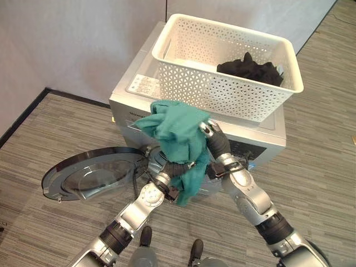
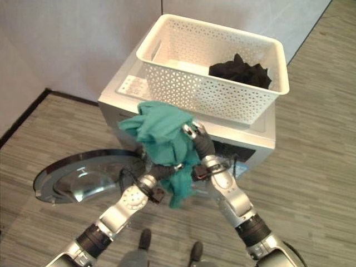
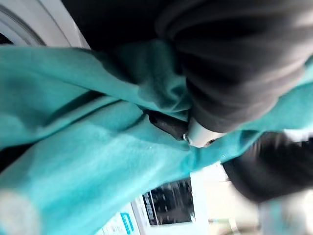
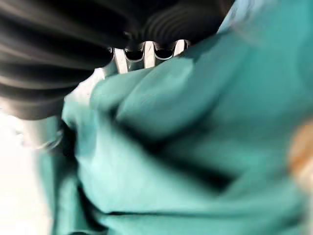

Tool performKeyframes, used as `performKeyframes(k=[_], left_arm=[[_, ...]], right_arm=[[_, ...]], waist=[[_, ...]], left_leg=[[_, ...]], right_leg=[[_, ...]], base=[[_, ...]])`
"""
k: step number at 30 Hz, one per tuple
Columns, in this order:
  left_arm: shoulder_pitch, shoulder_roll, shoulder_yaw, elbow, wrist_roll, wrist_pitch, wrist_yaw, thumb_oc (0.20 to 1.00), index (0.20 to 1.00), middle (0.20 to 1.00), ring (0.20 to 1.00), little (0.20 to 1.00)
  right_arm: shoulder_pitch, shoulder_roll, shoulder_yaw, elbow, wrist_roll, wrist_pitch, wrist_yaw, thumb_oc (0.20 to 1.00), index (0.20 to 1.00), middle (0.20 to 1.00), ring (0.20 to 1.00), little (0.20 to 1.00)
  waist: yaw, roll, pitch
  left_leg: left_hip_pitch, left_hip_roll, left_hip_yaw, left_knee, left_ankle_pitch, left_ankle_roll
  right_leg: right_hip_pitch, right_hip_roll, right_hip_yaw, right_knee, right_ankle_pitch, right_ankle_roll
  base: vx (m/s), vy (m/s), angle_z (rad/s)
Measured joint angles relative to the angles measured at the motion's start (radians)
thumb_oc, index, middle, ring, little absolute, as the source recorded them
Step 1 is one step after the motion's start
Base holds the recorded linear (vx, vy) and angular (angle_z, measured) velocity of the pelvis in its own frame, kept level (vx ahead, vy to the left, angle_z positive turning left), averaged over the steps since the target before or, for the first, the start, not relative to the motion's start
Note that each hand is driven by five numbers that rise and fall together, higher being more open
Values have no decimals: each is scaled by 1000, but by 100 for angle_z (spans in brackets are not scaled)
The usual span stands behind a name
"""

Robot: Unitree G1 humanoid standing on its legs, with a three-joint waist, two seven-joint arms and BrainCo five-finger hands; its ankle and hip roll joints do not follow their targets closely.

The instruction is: Grab the laundry basket,head to the washer,open it,put in the laundry and shut it.

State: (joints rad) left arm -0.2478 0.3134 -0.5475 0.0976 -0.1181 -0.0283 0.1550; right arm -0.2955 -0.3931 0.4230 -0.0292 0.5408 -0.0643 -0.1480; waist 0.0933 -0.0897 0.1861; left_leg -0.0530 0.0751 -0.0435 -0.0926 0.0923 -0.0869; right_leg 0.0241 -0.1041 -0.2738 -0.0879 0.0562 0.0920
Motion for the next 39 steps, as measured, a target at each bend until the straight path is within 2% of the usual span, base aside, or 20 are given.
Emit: performKeyframes(k=[4,8,11,15,19,20,24,26,29,31,34,37,39], left_arm=[[61,36,37,-1,-11,-10,-13,200,200,200,200,200],[130,37,81,-1,-38,-13,-33,200,200,200,200,200],[157,36,106,-1,-40,-13,-48,200,200,200,200,200],[215,33,135,-1,-81,-14,-57,200,200,200,200,200],[272,44,168,-1,-124,-14,-100,200,200,200,200,200],[284,45,176,-2,-137,-15,-109,200,200,200,200,200],[323,67,184,-4,-159,-15,-139,200,200,200,200,200],[352,81,185,-7,-173,-15,-161,200,200,200,200,200],[372,69,175,9,-197,-14,-173,200,200,200,200,200],[360,52,181,73,-197,-18,-172,200,200,200,200,200],[328,-3,177,182,-197,-16,-156,200,200,200,200,200],[287,-21,131,206,-198,-15,-110,200,200,200,200,200],[219,-24,108,239,-199,-15,-85,200,200,200,200,200]], right_arm=[[86,-58,-53,-4,-59,1,44,1000,1000,1000,1000,1000],[176,-123,-102,-15,-118,3,111,1000,1000,1000,1000,1000],[230,-141,-137,-29,-124,3,147,1000,1000,1000,1000,1000],[360,-147,-198,-40,-124,5,199,1000,1000,1000,1000,1000],[529,-194,-241,-19,-157,23,270,1000,1000,1000,1000,1000],[551,-209,-242,-10,-166,24,290,1000,1000,1000,1000,1000],[619,-224,-238,142,-176,35,351,1000,1000,1000,1000,1000],[630,-222,-212,318,-245,45,360,1000,1000,1000,1000,1000],[610,-71,-199,635,-282,64,348,1000,1000,1000,1000,1000],[524,89,-294,906,-279,66,289,1000,1000,1000,1000,1000],[486,205,-291,1056,-255,66,221,1000,1000,1000,1000,1000],[417,210,-306,1136,-196,57,116,1000,1000,1000,1000,1000],[358,211,-308,1185,-170,53,72,1000,1000,1000,1000,1000]], waist=[[-1,0,0],[-2,1,-1],[-4,1,-2],[-24,2,-34],[-66,-1,-44],[-65,-1,-49],[-78,-4,-62],[-79,-2,-64],[-74,5,-66],[-73,5,-67],[-75,29,-73],[-78,36,-67],[-79,34,-38]], left_leg=[[4,1,0,0,0,0],[14,1,1,0,0,0],[15,3,2,0,0,0],[16,3,4,0,-2,2],[17,6,22,0,-2,2],[16,8,26,-1,-3,3],[17,13,29,-1,-4,4],[16,13,30,-1,-5,6],[14,16,32,-1,-6,8],[13,19,36,-1,-6,6],[-23,18,39,-1,-3,3],[-89,16,41,0,22,5],[-115,18,34,0,35,2]], right_leg=[[4,0,0,0,0,0],[13,-1,1,0,0,0],[13,-1,4,0,1,-1],[11,-2,12,0,1,1],[5,-1,21,0,4,3],[2,-2,22,0,4,2],[1,0,24,-2,2,1],[-5,0,33,-8,3,3],[-9,2,38,-9,2,2],[-13,6,42,-9,4,3],[-51,4,43,-9,12,4],[-117,4,43,-8,32,1],[-140,7,42,-8,42,1]], base=[[0,0,0],[-3,2,-1],[0,0,0],[-2,1,-1],[-8,-4,-9],[0,-5,-13],[-1,-4,-3],[4,-18,-7],[-4,-17,-3],[-35,-23,-7],[-89,-28,-4],[-103,-2,-1],[-63,8,4]])
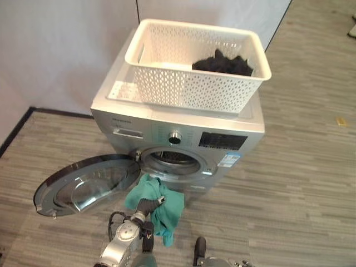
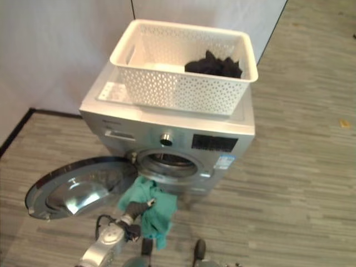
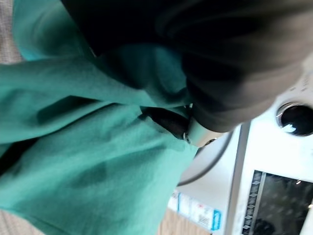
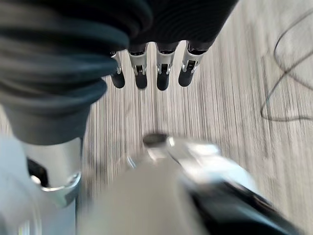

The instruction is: Grab the laundry basket,head to the washer,open it,put in the laundry and shut it.

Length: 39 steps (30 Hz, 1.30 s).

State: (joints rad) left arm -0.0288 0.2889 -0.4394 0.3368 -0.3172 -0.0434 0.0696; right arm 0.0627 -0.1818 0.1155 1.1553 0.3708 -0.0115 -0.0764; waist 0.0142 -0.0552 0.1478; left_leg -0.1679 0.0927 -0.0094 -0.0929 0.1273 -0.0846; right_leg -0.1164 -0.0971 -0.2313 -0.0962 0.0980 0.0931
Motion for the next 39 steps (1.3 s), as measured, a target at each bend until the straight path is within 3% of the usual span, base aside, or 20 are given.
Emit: performKeyframes(k=[6,11,14,17,22,27,33,39], left_arm=[[-256,-67,-68,88,-39,-13,103,200,200,200,200,200],[-477,-100,-52,169,-70,-53,187,200,200,200,200,200],[-610,-97,-31,255,-70,-72,247,200,200,200,200,200],[-709,-82,1,315,-74,-81,291,200,200,200,200,200],[-855,-49,21,379,-74,-104,367,200,200,200,200,200],[-969,-26,31,502,-73,-109,404,200,200,200,200,200],[-1115,52,32,567,-73,-109,432,200,200,200,200,200],[-1361,106,21,808,-149,-106,429,200,200,200,200,200]], right_arm=[[-133,3,80,14,27,-17,-91,1000,1000,1000,1000,1000],[-201,17,121,-81,48,-34,-116,1000,1000,1000,1000,1000],[-236,12,163,-164,51,-55,-124,1000,1000,1000,1000,1000],[-289,15,193,-189,68,-76,-142,1000,1000,1000,1000,1000],[-322,12,214,-262,86,-109,-163,1000,1000,1000,1000,1000],[-321,11,245,-367,124,-152,-167,1000,1000,1000,1000,1000],[-319,2,305,-464,136,-186,-163,1000,1000,1000,1000,1000],[-327,-31,329,-555,166,-209,-159,1000,1000,1000,1000,1000]], waist=[[-3,9,82],[-33,-16,211],[-58,-37,231],[-77,-62,272],[-109,-77,278],[-142,-112,286],[-179,-124,284],[-229,-166,256]], left_leg=[[-120,3,-8,7,23,-4],[-187,7,-2,21,38,-5],[-303,14,10,90,22,-4],[-335,18,18,100,21,-3],[-460,23,8,146,11,-4],[-489,22,8,147,10,-3],[-546,27,15,150,10,-3],[-602,34,44,143,12,-6]], right_leg=[[-113,8,-3,9,31,-5],[-185,14,4,20,46,-15],[-310,16,17,97,32,-29],[-355,17,33,116,32,-31],[-483,20,32,175,10,-37],[-513,18,35,175,12,-38],[-561,24,40,153,28,-38],[-618,32,64,114,60,-38]], base=[[-126,8,2],[-130,-5,-6],[-147,-20,-12],[-9,-50,-15],[-37,-25,2],[0,0,0],[21,-32,-4],[41,-24,-9]])
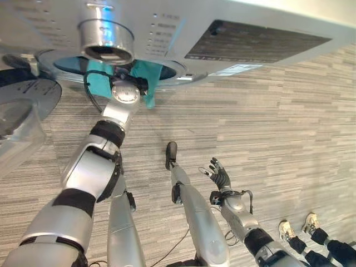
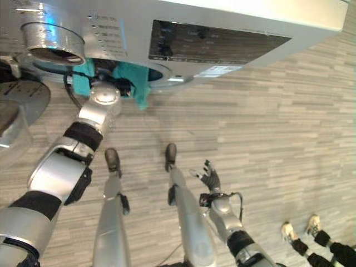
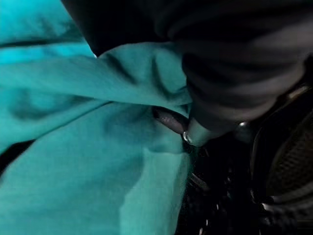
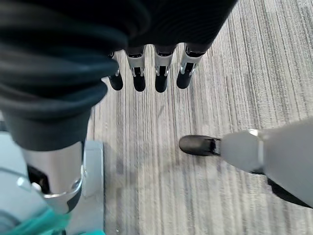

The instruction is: Grab the laundry basket,head to the washer,open it,put in the laundry and shut it.

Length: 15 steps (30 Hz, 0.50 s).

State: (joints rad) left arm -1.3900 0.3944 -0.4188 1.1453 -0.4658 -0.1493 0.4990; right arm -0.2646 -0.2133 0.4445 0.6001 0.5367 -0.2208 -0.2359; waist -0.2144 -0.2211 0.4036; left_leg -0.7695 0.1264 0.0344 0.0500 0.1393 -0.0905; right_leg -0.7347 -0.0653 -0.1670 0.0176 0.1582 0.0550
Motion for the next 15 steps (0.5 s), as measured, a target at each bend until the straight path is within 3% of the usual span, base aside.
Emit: performKeyframes(k=[3,4,5,7,10,15], left_arm=[[-132,53,-18,97,-76,10,-14,200,200,200,200,200],[-225,68,-15,124,-197,15,-24,200,200,200,200,200],[-237,70,-36,122,-230,-40,-28,200,200,200,200,200],[-275,76,-66,11,-425,-71,-35,200,200,200,200,200],[-284,97,-91,-185,-540,-160,-32,200,200,200,200,200],[-183,31,76,-350,-595,-246,36,200,200,200,200,200]], right_arm=[[-15,-34,-9,-28,2,-2,-2,1000,1000,1000,1000,1000],[-21,-74,-6,-57,5,3,0,1000,1000,1000,1000,1000],[-29,-92,-15,-76,6,3,-2,1000,1000,1000,1000,1000],[-39,-144,-85,-118,8,2,-2,1000,1000,1000,1000,1000],[-39,-179,-142,-133,9,4,-3,1000,1000,1000,1000,1000],[26,-165,-121,-132,7,11,1,1000,1000,1000,1000,1000]], waist=[[-29,-4,-3],[-33,-8,-5],[-35,-8,-5],[-25,-8,-5],[-20,-2,-2],[-21,1,1]], left_leg=[[-11,2,7,-2,0,0],[-27,4,11,-4,0,0],[-39,4,13,-4,2,-2],[-90,4,12,-18,22,-6],[-126,6,0,-60,61,-10],[-115,12,1,-76,67,-12]], right_leg=[[-13,0,9,-6,7,0],[-32,-2,14,-7,9,-2],[-43,-2,17,-9,11,-1],[-101,1,17,-11,24,-4],[-141,5,2,-29,42,-10],[-138,8,-2,-34,43,-11]], base=[[78,-41,-7],[56,-39,-7],[86,-59,-6],[83,-67,-1],[63,-75,5],[17,-36,0]])
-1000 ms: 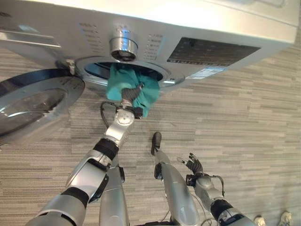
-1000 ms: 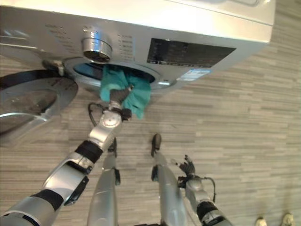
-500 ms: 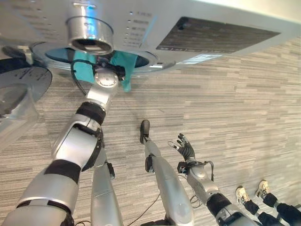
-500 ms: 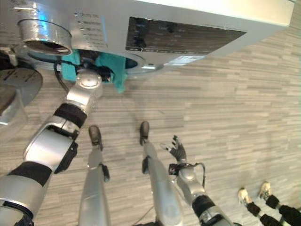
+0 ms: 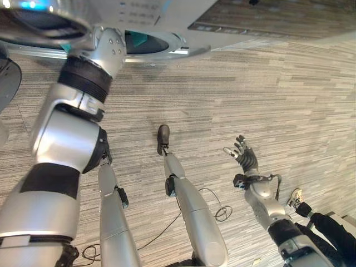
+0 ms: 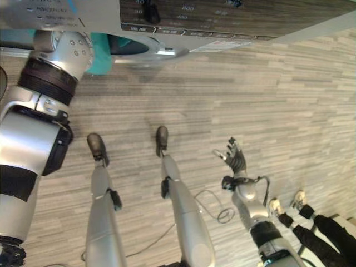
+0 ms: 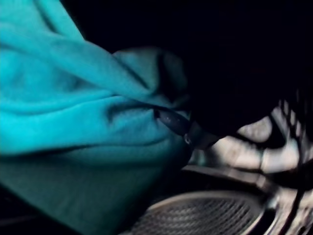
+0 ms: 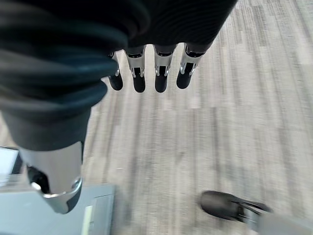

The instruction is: Grab the laundry basket,head to the washer,open it,put in the laundry and shut it.

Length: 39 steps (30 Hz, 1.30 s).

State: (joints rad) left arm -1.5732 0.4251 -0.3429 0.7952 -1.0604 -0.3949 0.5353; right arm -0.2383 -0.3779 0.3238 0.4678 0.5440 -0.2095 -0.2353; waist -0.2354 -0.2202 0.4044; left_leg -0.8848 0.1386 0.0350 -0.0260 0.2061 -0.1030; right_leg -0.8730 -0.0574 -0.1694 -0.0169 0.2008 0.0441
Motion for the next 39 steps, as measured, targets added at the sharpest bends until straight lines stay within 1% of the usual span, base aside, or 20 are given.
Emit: performKeyframes(k=[1,2,3,4,5,6,7,8,9,12,13,15,19,24,27,29,32,34,36,39], left_arm=[[27,-14,32,-6,3,-13,14,442,442,442,442,442],[40,-14,35,-5,11,-13,17,555,555,555,555,555],[55,17,-21,53,75,13,9,1000,1000,1000,1000,1000],[47,57,-86,112,154,49,-5,1000,1000,1000,1000,1000],[-5,136,-326,244,363,139,-72,1000,1000,1000,1000,1000],[-36,175,-467,288,497,188,-125,1000,1000,1000,1000,1000],[-41,184,-527,304,537,190,-140,1000,1000,1000,1000,1000],[-43,210,-583,309,658,236,-194,1000,1000,1000,1000,1000],[-81,203,-772,341,854,304,-247,1000,1000,1000,1000,1000],[-92,163,-857,357,1102,355,-305,1000,1000,1000,1000,1000],[-70,134,-918,368,1328,385,-356,1000,1000,1000,1000,1000],[-36,108,-929,358,1482,400,-408,1000,1000,1000,1000,1000],[-39,101,-935,245,1580,427,-441,1000,1000,1000,1000,1000],[-67,108,-909,121,1586,426,-433,1000,1000,1000,1000,1000],[-35,186,-832,-40,1571,422,-428,1000,1000,1000,1000,1000],[31,242,-759,-177,1546,421,-421,1000,1000,1000,1000,1000],[147,296,-688,-268,1495,420,-415,1000,1000,1000,1000,1000],[185,316,-682,-296,1490,419,-416,1000,1000,1000,1000,1000],[266,352,-622,-367,1463,410,-423,1000,1000,1000,1000,1000],[375,357,-579,-380,1453,386,-435,1000,1000,1000,1000,1000]], right_arm=[[17,0,22,7,0,8,3,1000,1000,1000,1000,1000],[24,0,31,10,0,10,5,1000,1000,1000,1000,1000],[36,-2,39,20,1,11,19,1000,1000,1000,1000,1000],[38,-5,40,26,3,11,27,1000,1000,1000,1000,1000],[39,-19,32,26,3,7,45,1000,1000,1000,1000,1000],[38,-37,26,20,2,3,52,1000,1000,1000,1000,1000],[38,-40,18,20,2,-1,57,1000,1000,1000,1000,1000],[38,-56,8,16,2,-8,67,1000,1000,1000,1000,1000],[38,-73,-14,21,0,-7,87,1000,1000,1000,1000,1000],[39,-73,-27,23,0,0,101,1000,1000,1000,1000,1000],[46,-73,-20,19,-1,10,128,1000,1000,1000,1000,1000],[58,-81,-9,11,-1,26,145,1000,1000,1000,1000,1000],[112,-100,-8,-10,0,38,162,1000,1000,1000,1000,1000],[116,-107,-10,14,-8,39,171,1000,1000,1000,1000,1000],[113,-107,-12,11,-14,35,172,1000,1000,1000,1000,1000],[115,-106,-18,12,-26,35,171,1000,1000,1000,1000,1000],[120,-102,-17,23,-50,38,174,1000,1000,1000,1000,1000],[126,-102,-18,26,-52,39,174,1000,1000,1000,1000,1000],[145,-102,-27,17,-71,41,175,1000,1000,1000,1000,1000],[181,-102,-38,14,-89,54,179,1000,1000,1000,1000,1000]], waist=[[0,0,0],[0,0,0],[1,0,0],[4,0,0],[2,0,0],[4,2,-1],[5,2,-2],[7,2,-2],[15,2,-2],[31,3,-2],[28,15,-19],[30,26,-27],[32,31,-30],[52,35,-31],[77,45,-31],[75,57,-30],[94,74,-28],[103,78,-27],[110,85,-28],[114,94,-28]], left_leg=[[14,0,-1,-1,0,0],[22,0,-2,-1,0,0],[46,0,-3,-2,0,0],[58,-1,-2,-3,0,0],[81,-2,-1,-3,0,0],[89,-5,0,-2,0,0],[90,-6,0,-1,0,0],[88,-8,1,-2,0,0],[79,-11,1,-2,0,0],[75,-16,1,-2,-1,0],[64,-17,-1,-3,-2,0],[62,-21,-1,-6,-3,0],[62,-26,-2,-12,0,4],[60,-29,-6,-7,5,8],[57,-29,-18,-5,5,8],[58,-29,-26,-5,5,8],[69,-29,-28,-5,5,8],[76,-31,-30,-5,4,8],[81,-36,-32,-9,4,7],[79,-39,-36,-13,4,8]], right_leg=[[13,-1,-1,0,0,0],[20,-1,-1,0,0,0],[43,-1,-2,-2,0,0],[57,-2,-2,-4,0,0],[79,-4,-3,-6,0,0],[88,-5,-2,-6,0,0],[89,-5,-2,-6,0,0],[88,-7,-2,-9,0,0],[82,-9,-3,-12,-1,1],[77,-7,-3,-11,-2,2],[70,-7,-5,-10,-5,6],[67,-10,-5,-10,-8,15],[65,-14,-5,-10,-7,17],[67,-18,-13,-4,-4,13],[73,-22,-25,-4,-8,15],[76,-24,-31,-5,-10,16],[91,-27,-35,-4,-13,18],[99,-27,-35,-4,-14,20],[104,-28,-36,-3,-16,22],[104,-32,-38,-4,-18,25]], base=[[0,0,0],[-42,17,-2],[0,0,0],[-42,49,0],[-16,34,0],[-15,32,0],[0,0,0],[4,-3,4],[2,-2,4],[4,-7,1],[11,-22,5],[7,-11,2],[0,0,0],[-45,13,3],[8,3,5],[2,17,8],[-2,16,5],[-6,18,3],[0,0,0],[-12,16,5]])
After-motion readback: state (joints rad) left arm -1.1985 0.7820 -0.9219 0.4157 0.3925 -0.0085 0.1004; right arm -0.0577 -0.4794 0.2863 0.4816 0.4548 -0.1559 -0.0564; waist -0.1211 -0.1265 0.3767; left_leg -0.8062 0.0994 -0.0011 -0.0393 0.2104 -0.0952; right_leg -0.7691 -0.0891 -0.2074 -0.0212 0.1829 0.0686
